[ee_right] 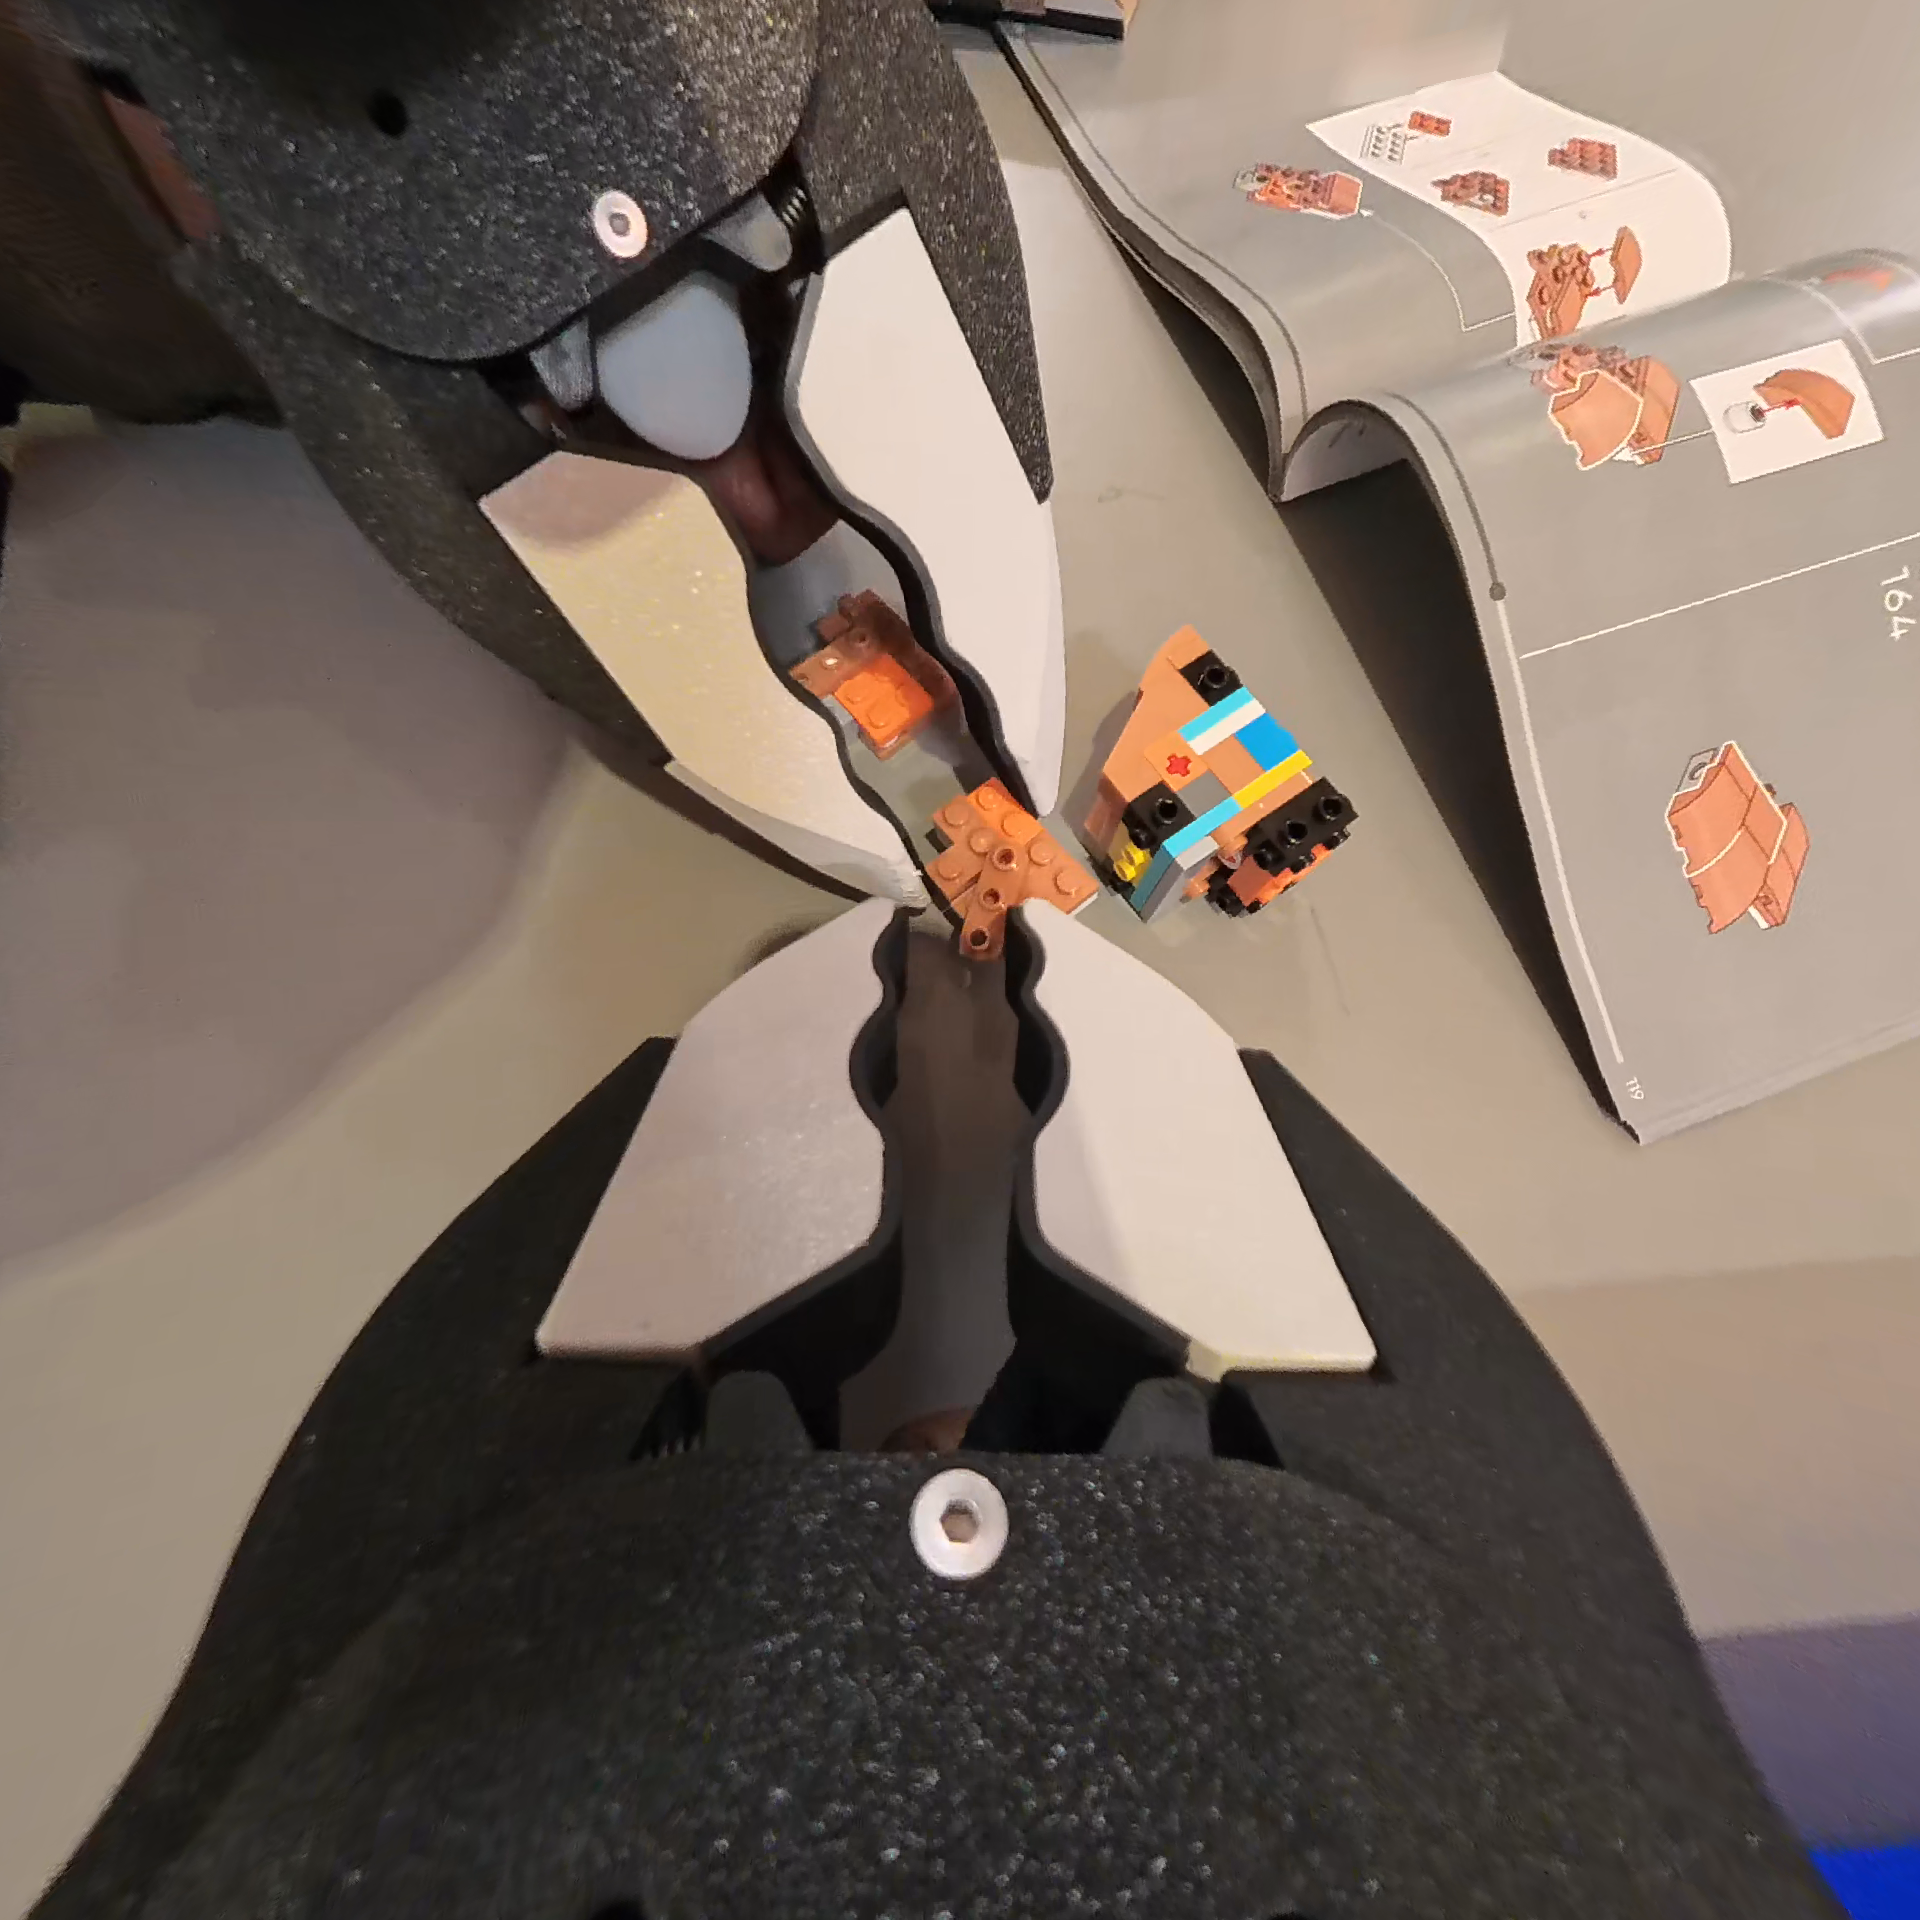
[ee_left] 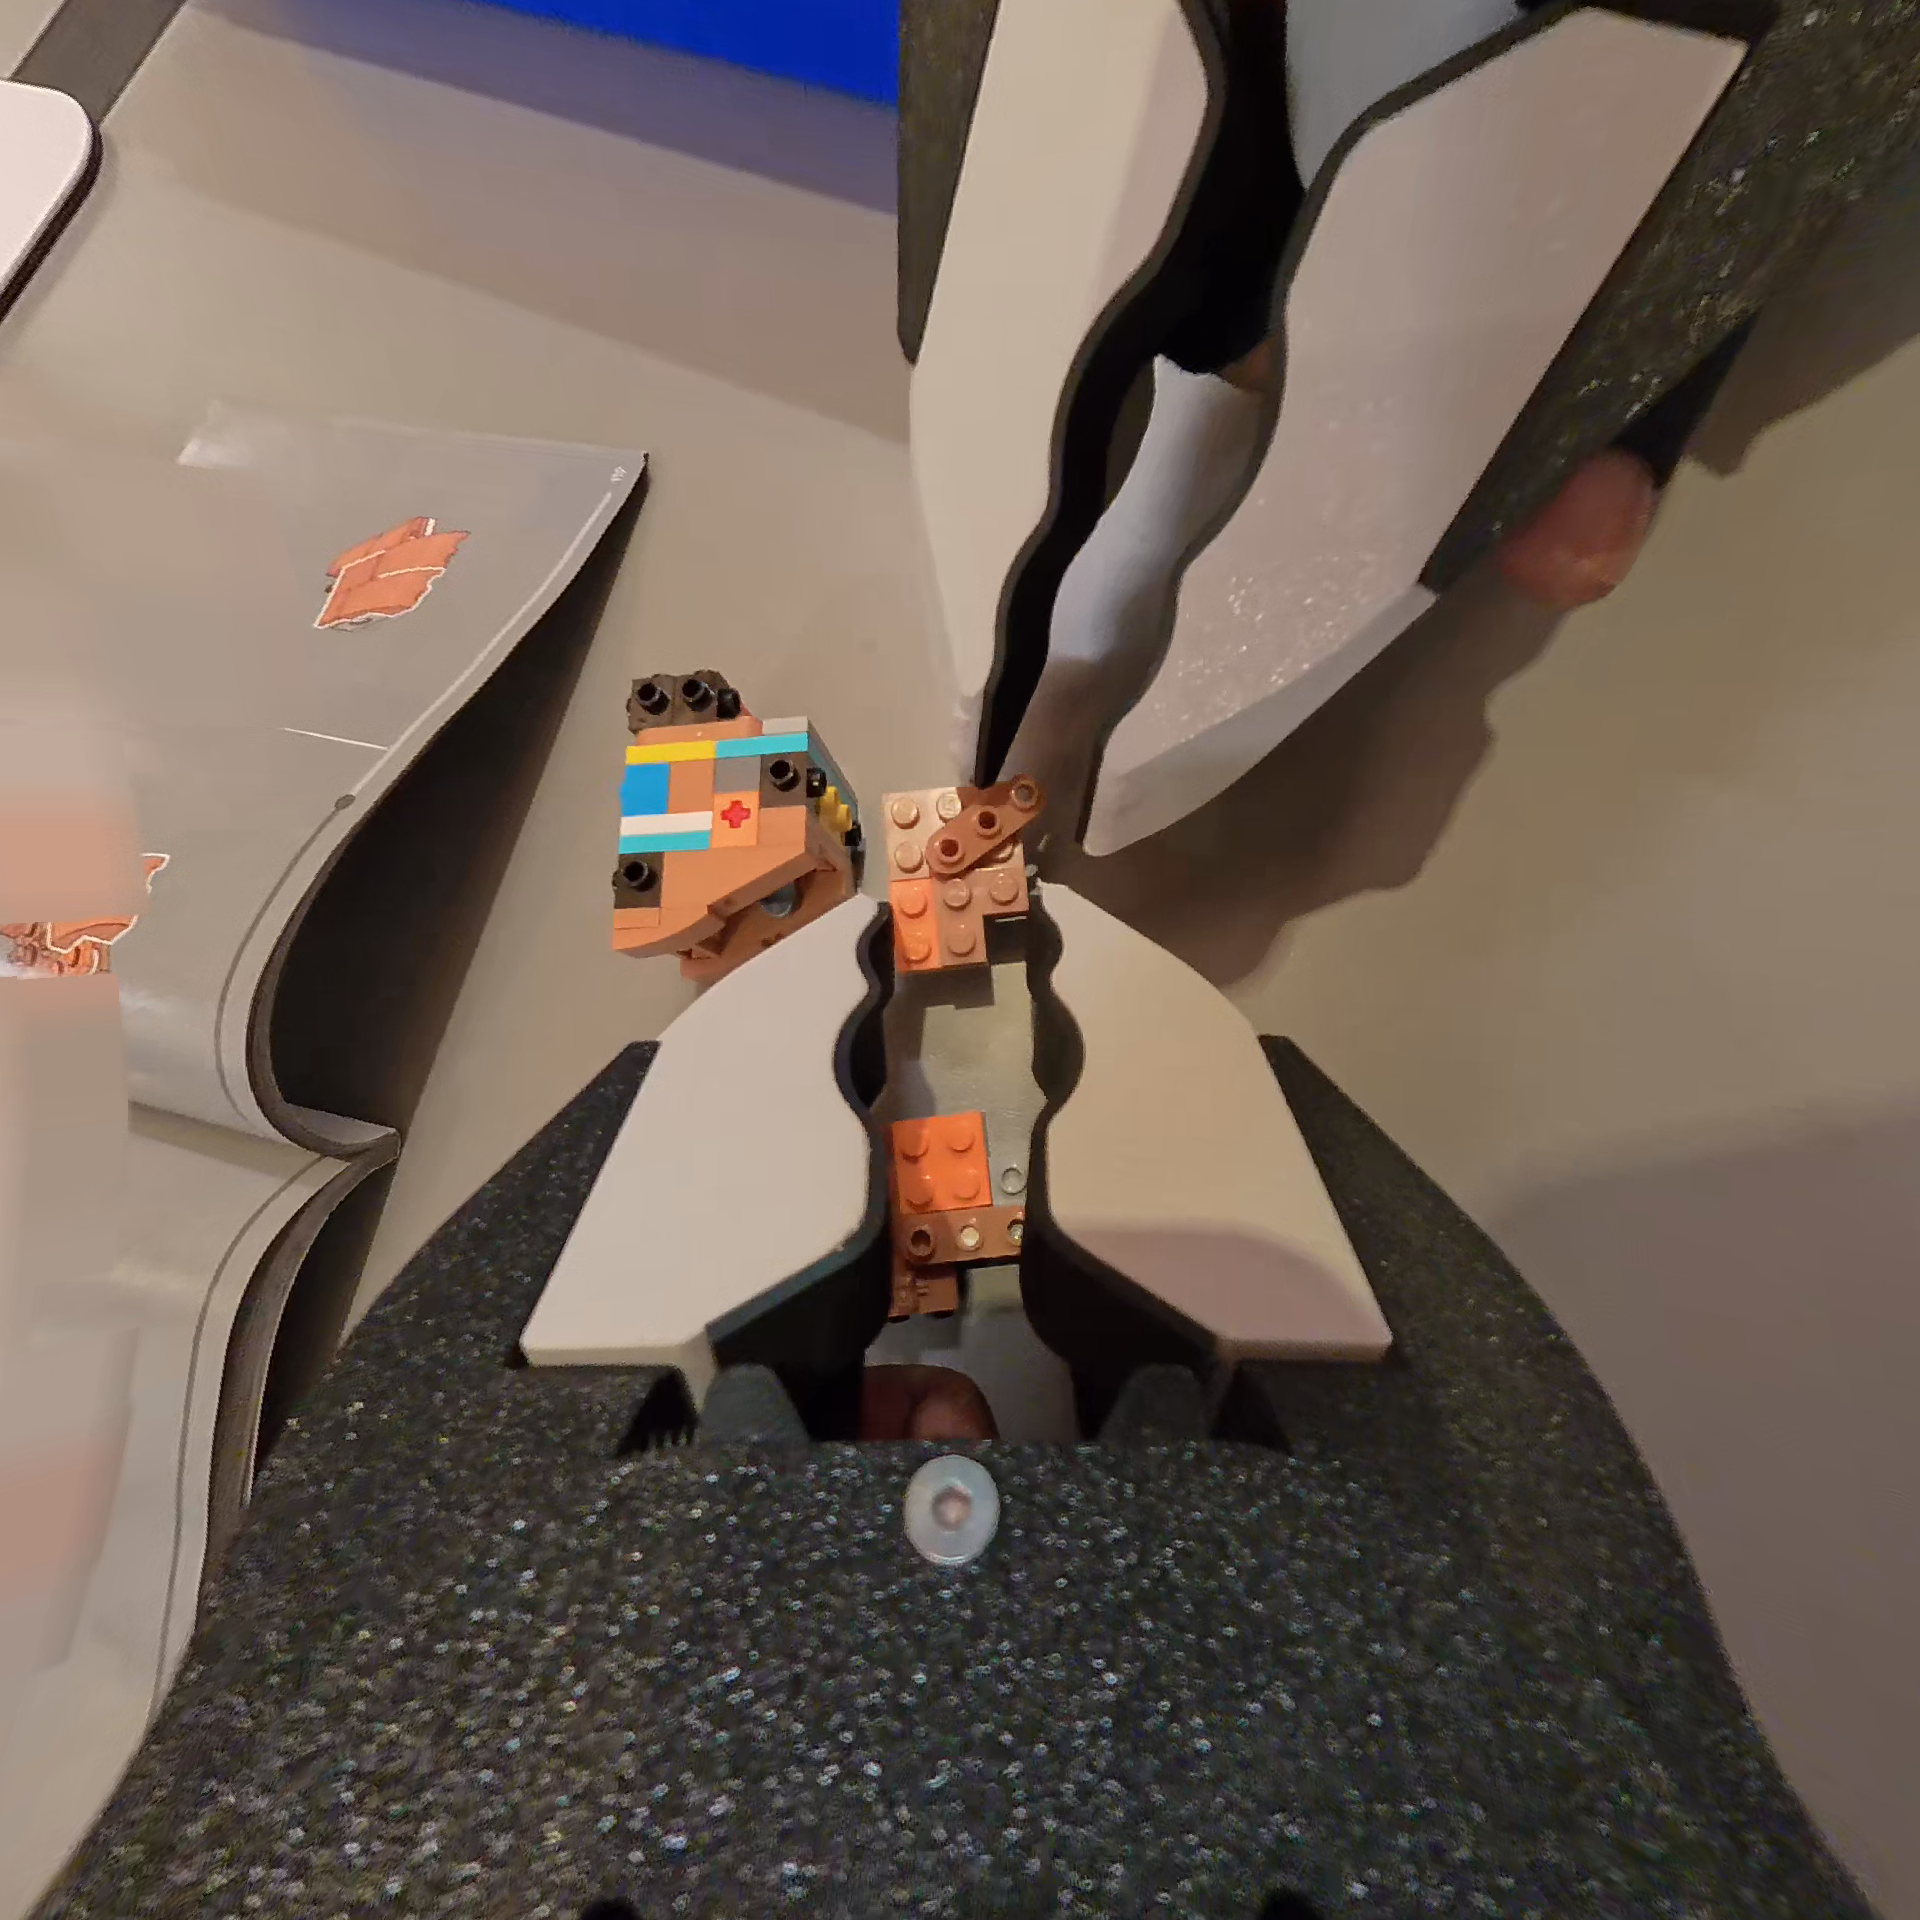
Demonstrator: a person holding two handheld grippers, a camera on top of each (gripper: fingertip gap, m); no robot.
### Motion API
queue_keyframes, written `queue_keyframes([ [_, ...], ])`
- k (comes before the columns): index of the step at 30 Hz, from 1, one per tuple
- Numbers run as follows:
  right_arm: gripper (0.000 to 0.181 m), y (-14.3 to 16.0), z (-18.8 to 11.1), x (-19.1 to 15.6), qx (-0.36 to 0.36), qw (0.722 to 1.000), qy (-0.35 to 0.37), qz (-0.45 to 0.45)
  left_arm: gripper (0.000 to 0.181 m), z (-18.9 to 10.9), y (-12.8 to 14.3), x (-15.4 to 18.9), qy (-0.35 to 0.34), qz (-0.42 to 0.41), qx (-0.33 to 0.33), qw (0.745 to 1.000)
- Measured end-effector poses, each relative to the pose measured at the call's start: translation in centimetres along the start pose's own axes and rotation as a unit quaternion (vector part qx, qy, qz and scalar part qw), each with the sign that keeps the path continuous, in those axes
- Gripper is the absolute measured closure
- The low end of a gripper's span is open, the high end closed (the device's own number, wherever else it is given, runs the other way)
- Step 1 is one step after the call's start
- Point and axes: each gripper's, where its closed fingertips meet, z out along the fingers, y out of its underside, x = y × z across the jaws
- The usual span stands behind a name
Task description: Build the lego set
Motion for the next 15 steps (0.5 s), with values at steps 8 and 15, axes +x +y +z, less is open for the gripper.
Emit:
queue_keyframes([
  [8,0.163,-1.3,-1.1,0.7,0.070,0.997,0.006,-0.031,0.157,-0.3,-0.1,0.1,0.008,-0.001,0.009,1.000],
  [15,0.160,-2.0,-2.3,1.2,0.160,0.986,-0.039,-0.034,0.157,-0.7,-0.1,0.0,0.007,0.003,0.018,1.000],
])
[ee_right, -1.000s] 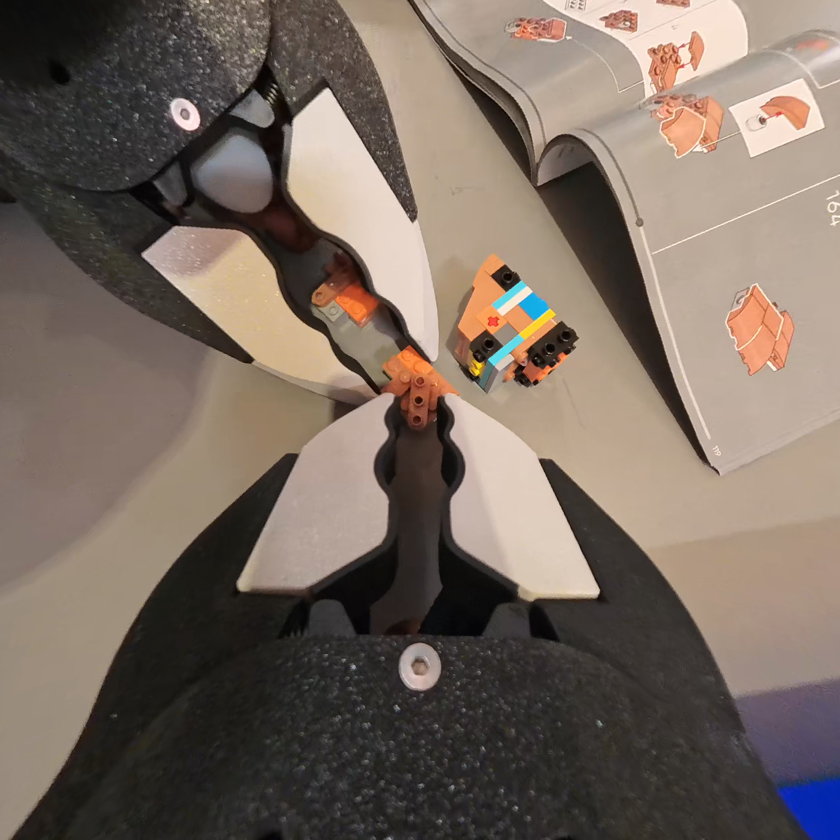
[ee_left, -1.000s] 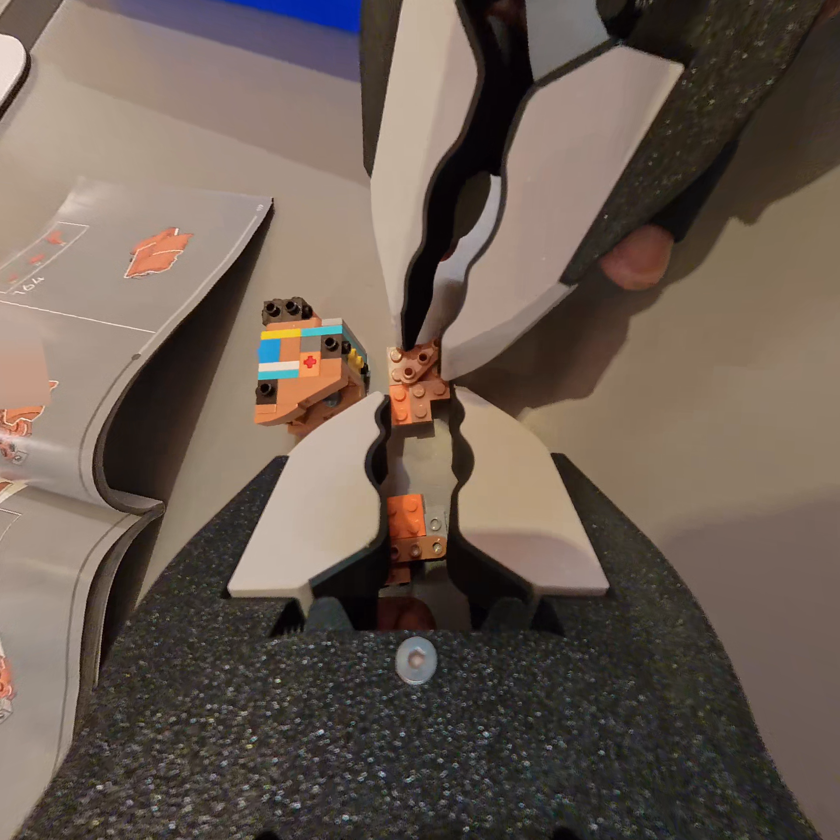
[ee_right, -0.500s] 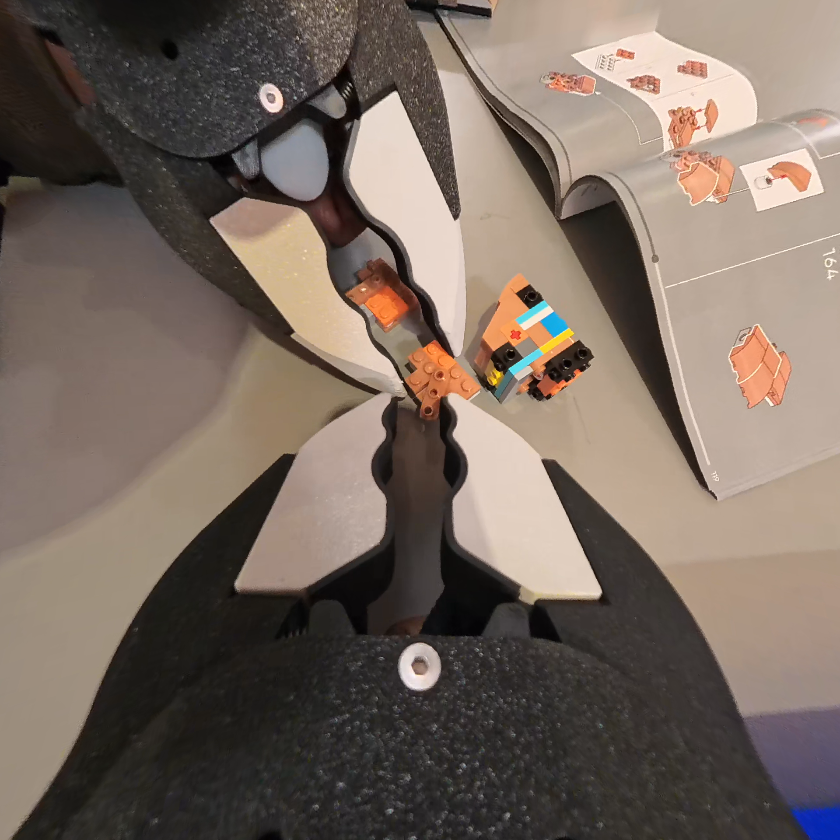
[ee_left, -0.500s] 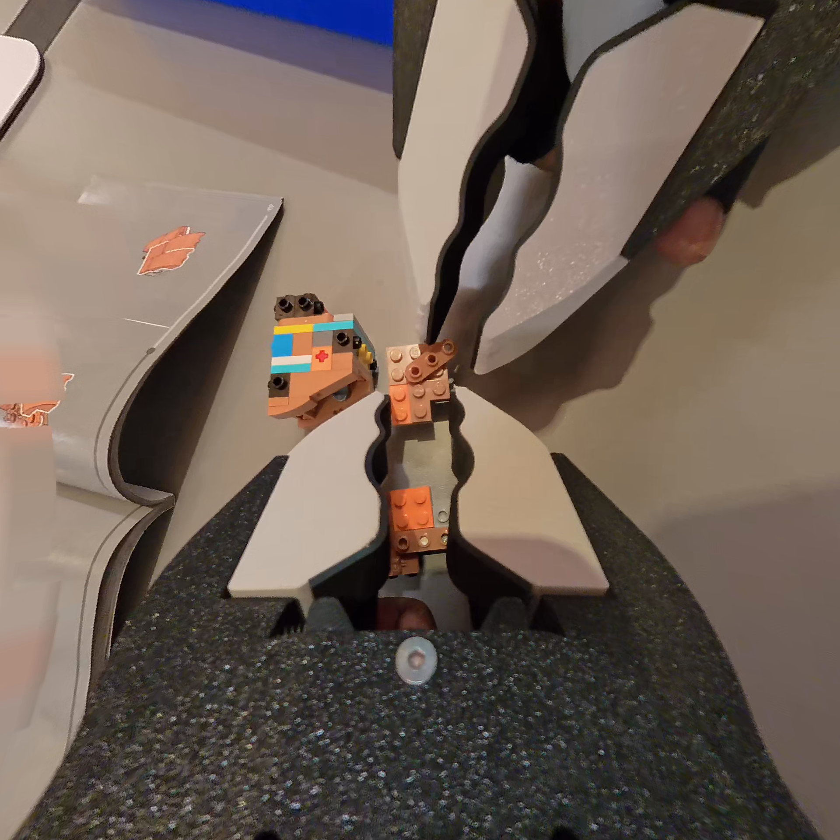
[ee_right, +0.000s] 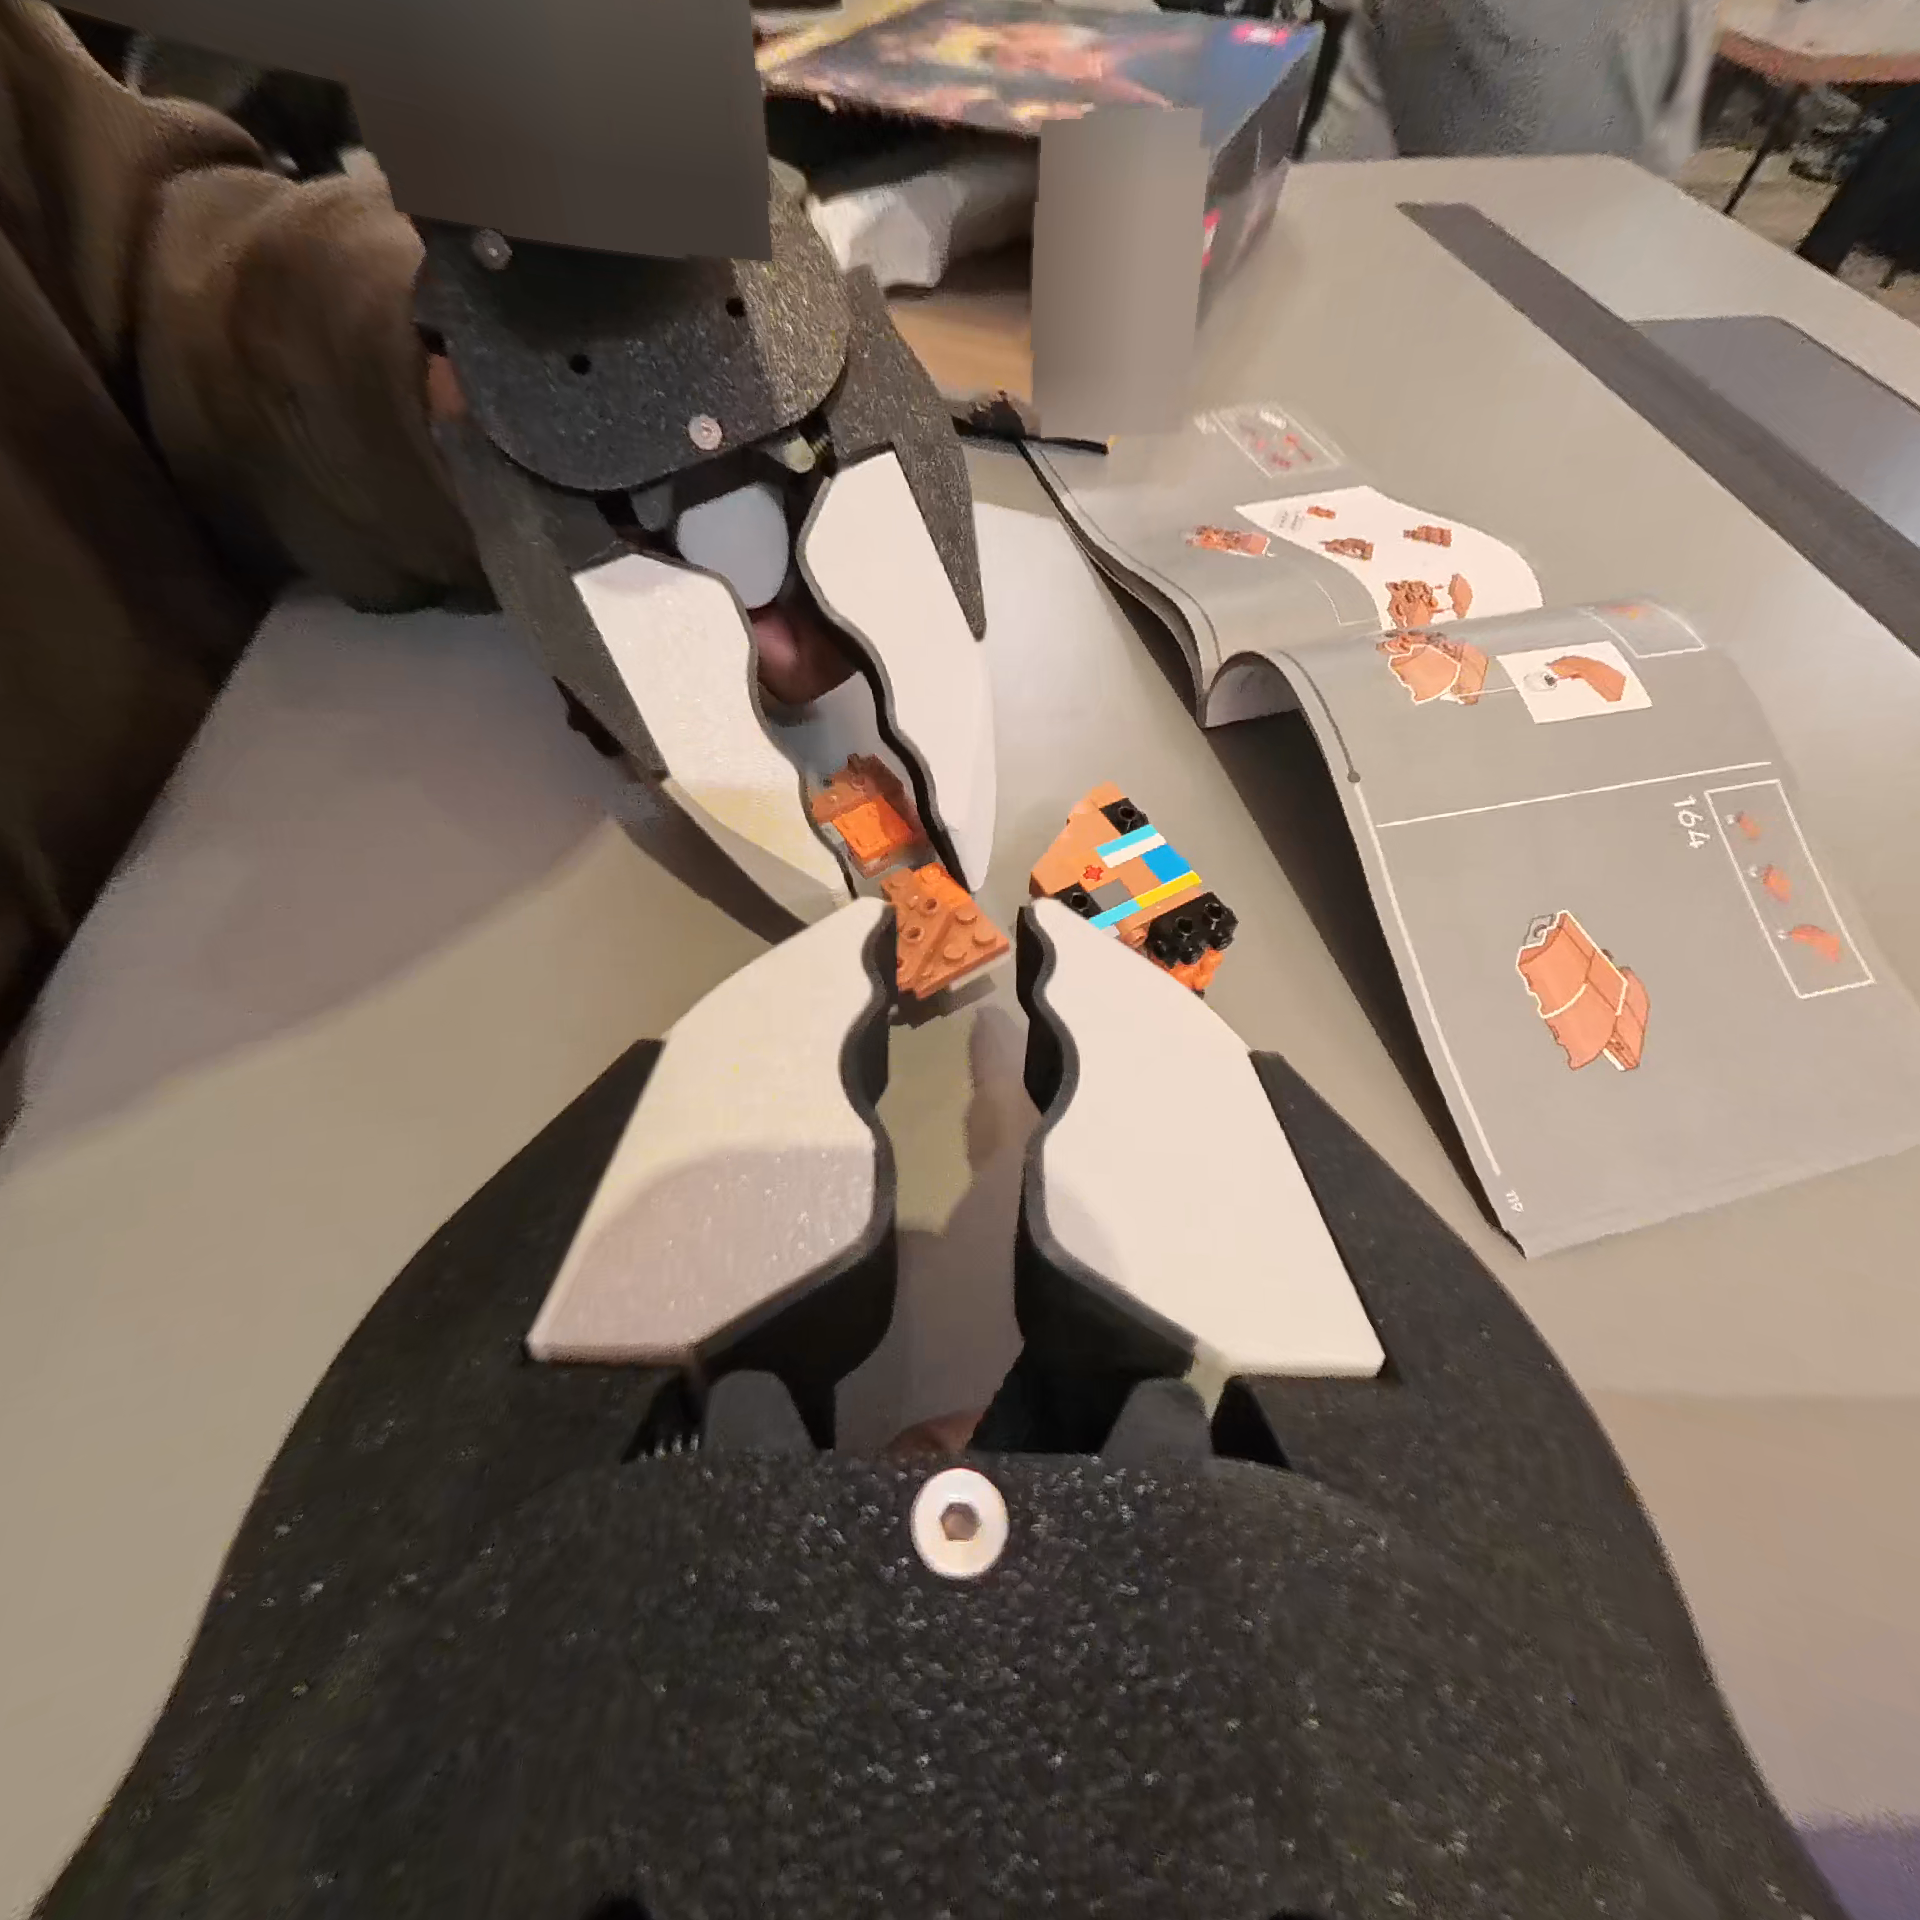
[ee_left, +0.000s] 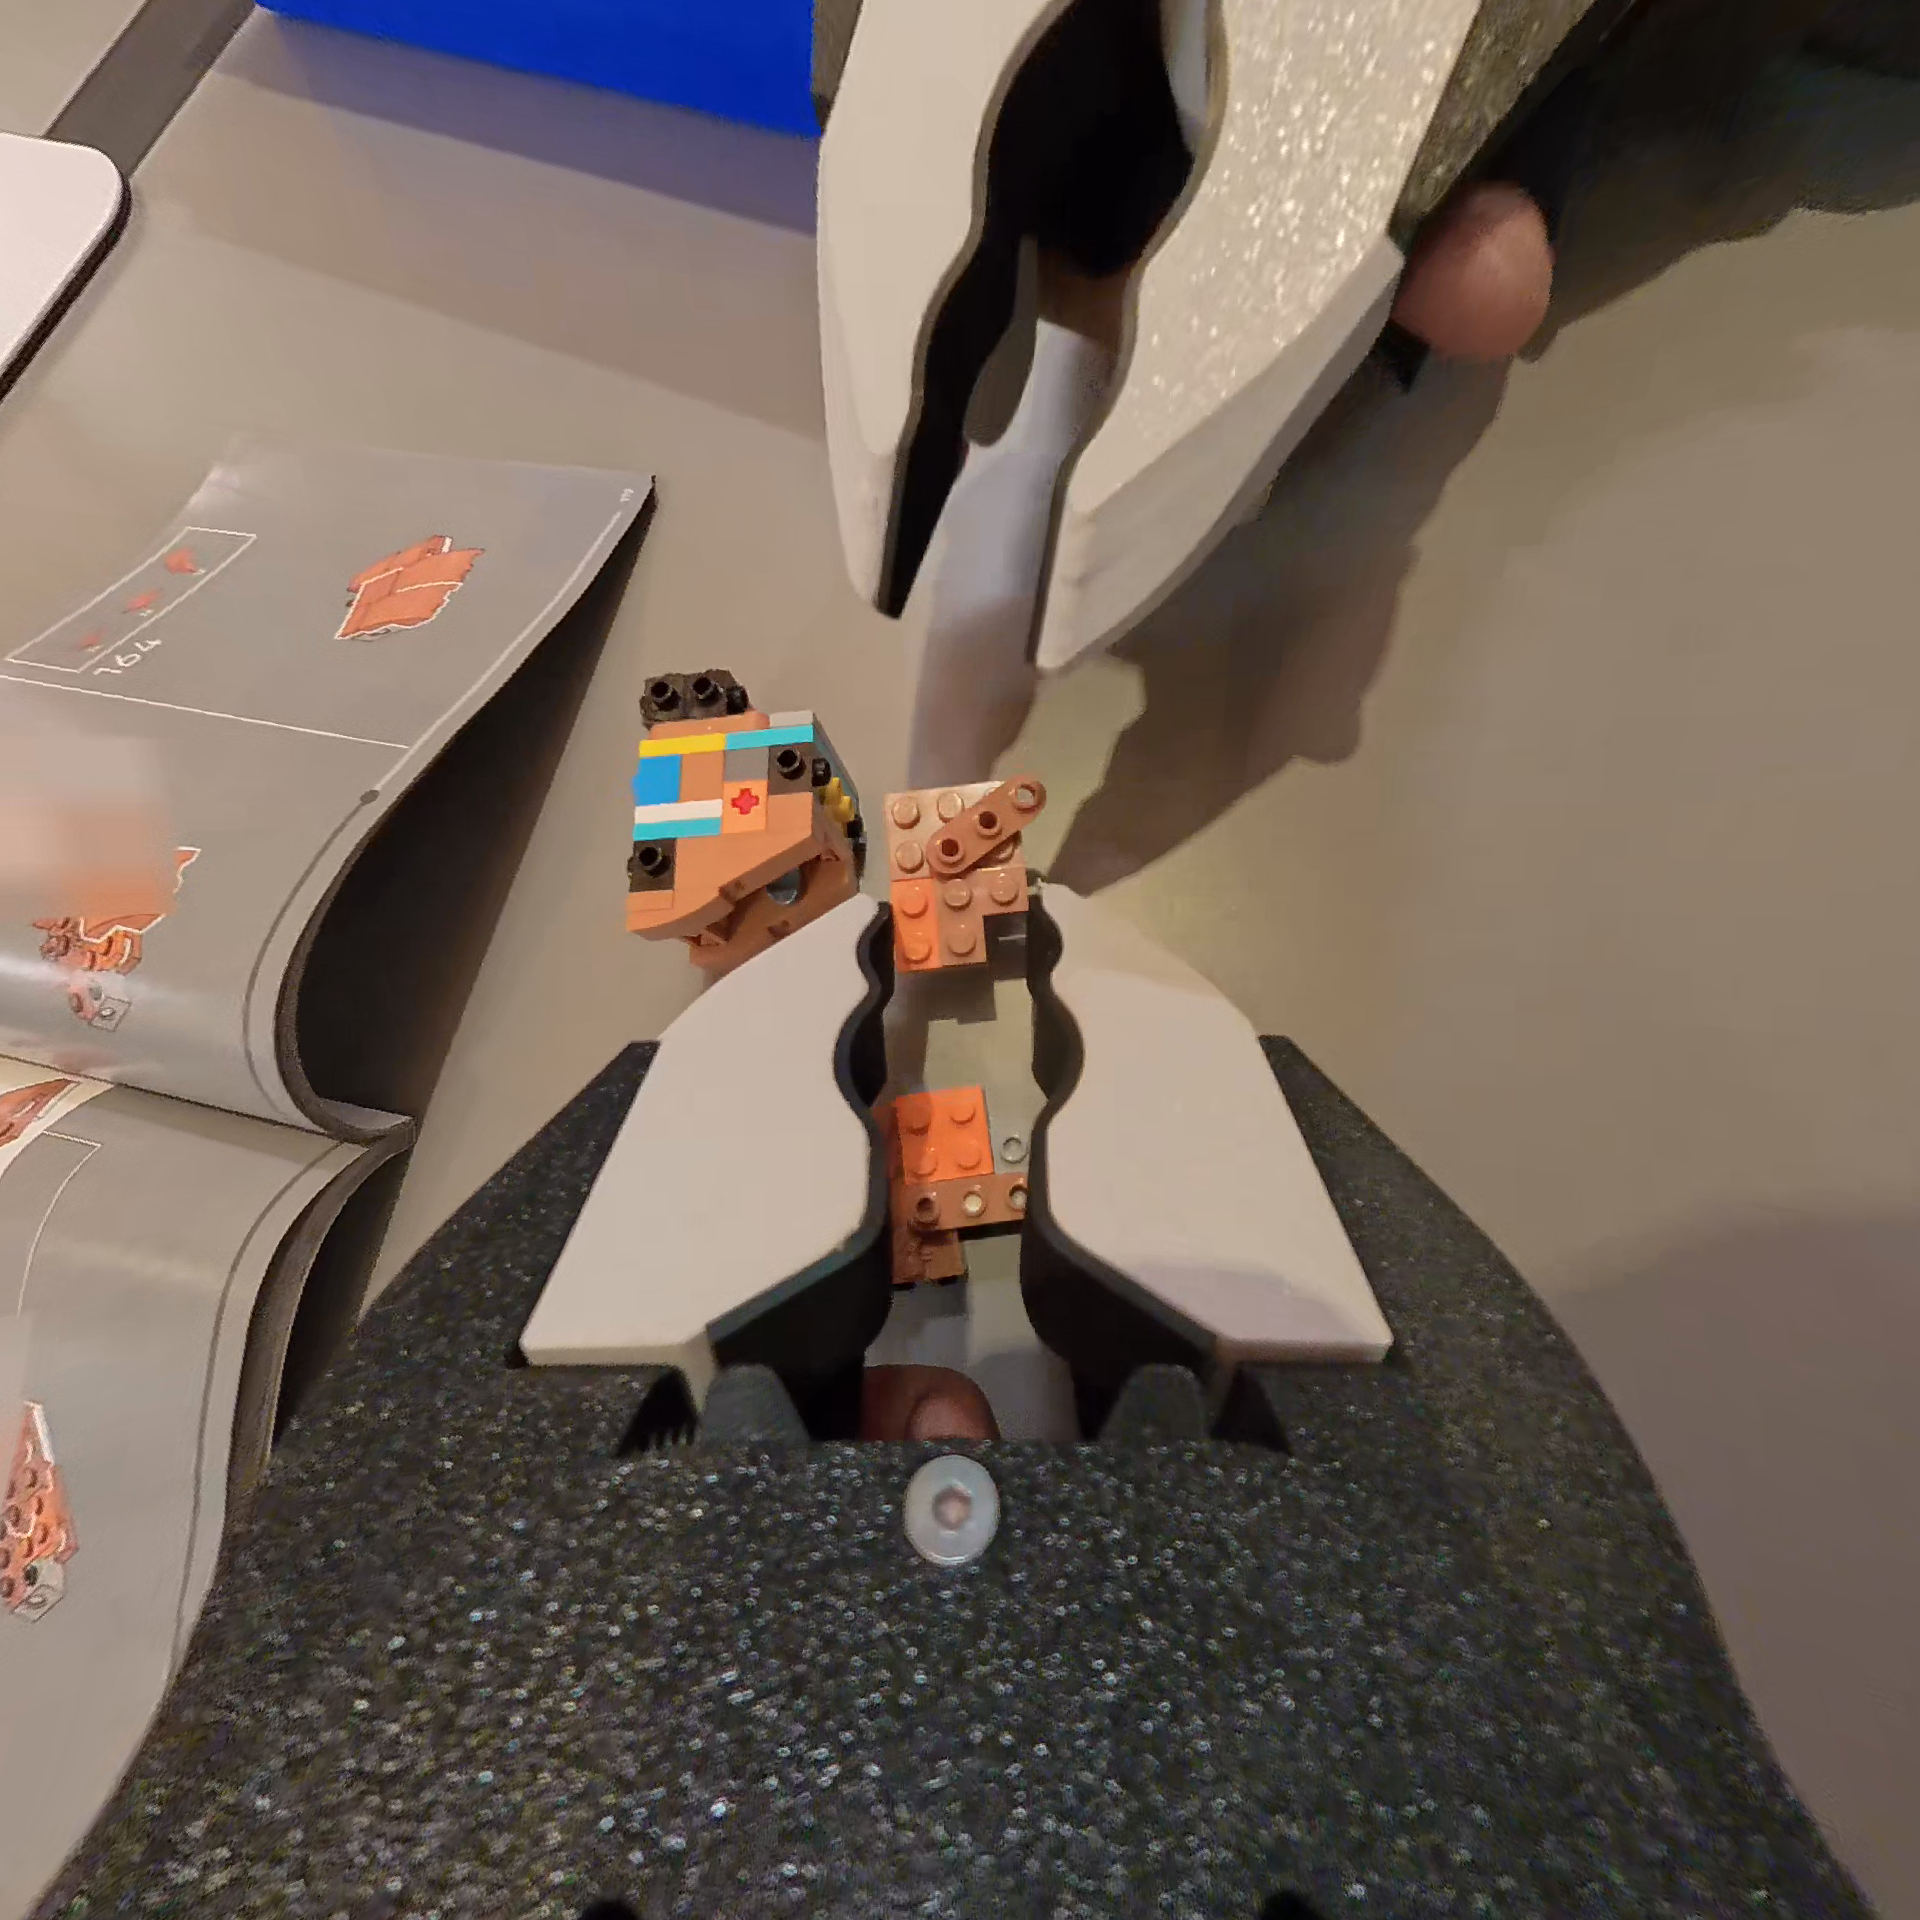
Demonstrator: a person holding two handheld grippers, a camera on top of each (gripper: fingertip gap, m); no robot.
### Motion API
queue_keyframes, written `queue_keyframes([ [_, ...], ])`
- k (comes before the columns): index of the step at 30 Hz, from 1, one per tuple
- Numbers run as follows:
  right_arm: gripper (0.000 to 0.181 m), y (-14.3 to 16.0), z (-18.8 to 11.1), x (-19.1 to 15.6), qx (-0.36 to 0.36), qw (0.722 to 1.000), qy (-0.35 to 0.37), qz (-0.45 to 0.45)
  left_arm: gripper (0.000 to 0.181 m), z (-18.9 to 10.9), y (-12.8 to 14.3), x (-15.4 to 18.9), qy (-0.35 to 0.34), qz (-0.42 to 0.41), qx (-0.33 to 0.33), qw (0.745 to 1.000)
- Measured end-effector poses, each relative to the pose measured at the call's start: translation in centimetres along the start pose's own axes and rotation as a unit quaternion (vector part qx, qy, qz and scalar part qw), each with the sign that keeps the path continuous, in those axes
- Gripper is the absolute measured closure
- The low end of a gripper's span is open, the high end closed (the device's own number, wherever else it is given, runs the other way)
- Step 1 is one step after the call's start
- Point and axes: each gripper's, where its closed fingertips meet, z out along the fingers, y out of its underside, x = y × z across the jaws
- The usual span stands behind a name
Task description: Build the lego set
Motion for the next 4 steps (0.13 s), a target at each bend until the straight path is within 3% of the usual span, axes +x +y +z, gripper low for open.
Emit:
queue_keyframes([
  [4,0.158,-0.39,-0.28,-0.19,0.030,0.999,-0.018,-0.005,0.157,-0.35,-0.09,-0.05,0.001,-0.002,0.007,1.000],
])
